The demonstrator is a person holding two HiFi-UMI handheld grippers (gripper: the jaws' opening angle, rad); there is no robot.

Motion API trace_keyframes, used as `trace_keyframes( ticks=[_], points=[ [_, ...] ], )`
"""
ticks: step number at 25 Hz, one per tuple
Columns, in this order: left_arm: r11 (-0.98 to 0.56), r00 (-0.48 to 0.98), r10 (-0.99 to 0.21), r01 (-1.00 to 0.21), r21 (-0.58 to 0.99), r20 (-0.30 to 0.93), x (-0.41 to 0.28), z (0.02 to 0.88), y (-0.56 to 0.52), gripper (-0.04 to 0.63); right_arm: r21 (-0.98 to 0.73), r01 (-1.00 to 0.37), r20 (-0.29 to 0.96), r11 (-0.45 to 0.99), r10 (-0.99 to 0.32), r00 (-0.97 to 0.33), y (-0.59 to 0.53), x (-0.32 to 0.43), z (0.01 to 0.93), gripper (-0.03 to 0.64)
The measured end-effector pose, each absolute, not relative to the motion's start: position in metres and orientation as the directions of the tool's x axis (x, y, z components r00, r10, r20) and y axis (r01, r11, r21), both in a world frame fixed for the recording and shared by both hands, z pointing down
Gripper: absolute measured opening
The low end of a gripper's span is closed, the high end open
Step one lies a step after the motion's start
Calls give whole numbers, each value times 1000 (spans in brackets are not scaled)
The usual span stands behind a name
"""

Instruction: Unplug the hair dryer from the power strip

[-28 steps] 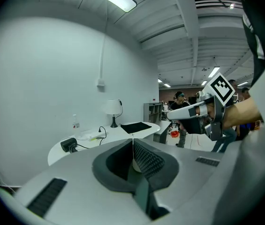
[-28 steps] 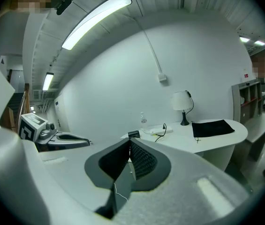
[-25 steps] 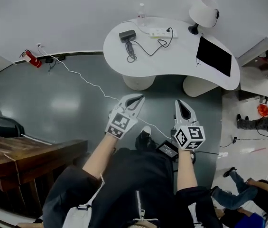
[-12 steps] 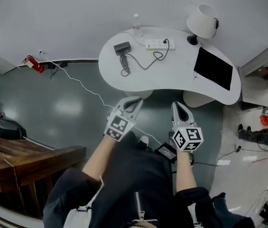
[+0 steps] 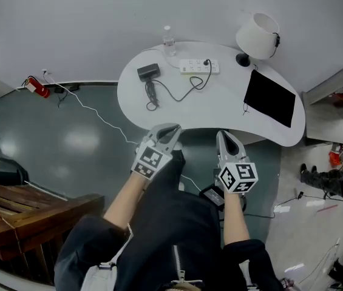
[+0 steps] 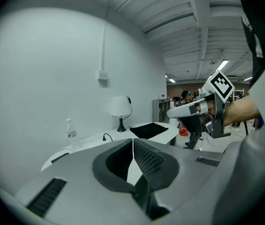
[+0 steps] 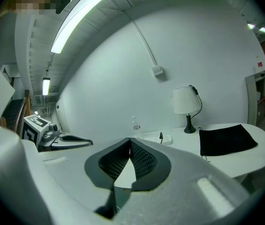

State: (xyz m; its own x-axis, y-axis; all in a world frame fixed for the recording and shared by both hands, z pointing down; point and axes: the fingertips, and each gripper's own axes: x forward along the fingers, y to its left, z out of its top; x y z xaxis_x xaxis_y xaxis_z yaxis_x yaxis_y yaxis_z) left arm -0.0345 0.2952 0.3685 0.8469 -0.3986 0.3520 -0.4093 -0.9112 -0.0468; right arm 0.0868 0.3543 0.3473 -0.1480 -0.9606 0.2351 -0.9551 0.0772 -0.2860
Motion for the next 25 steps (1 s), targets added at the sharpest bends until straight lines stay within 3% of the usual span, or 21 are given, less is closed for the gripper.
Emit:
trace_keyframes(
  ticks=[16, 25],
  points=[
    [-937, 853, -335, -348, -42, 400, 52, 394, 104, 15, -247, -968, 311, 48, -942, -126, 152, 173, 357, 3],
    [-945, 848, -302, -326, -22, 435, 81, 410, 59, 15, -228, -972, 339, 64, -930, -141, 99, 195, 358, 3]
  ],
)
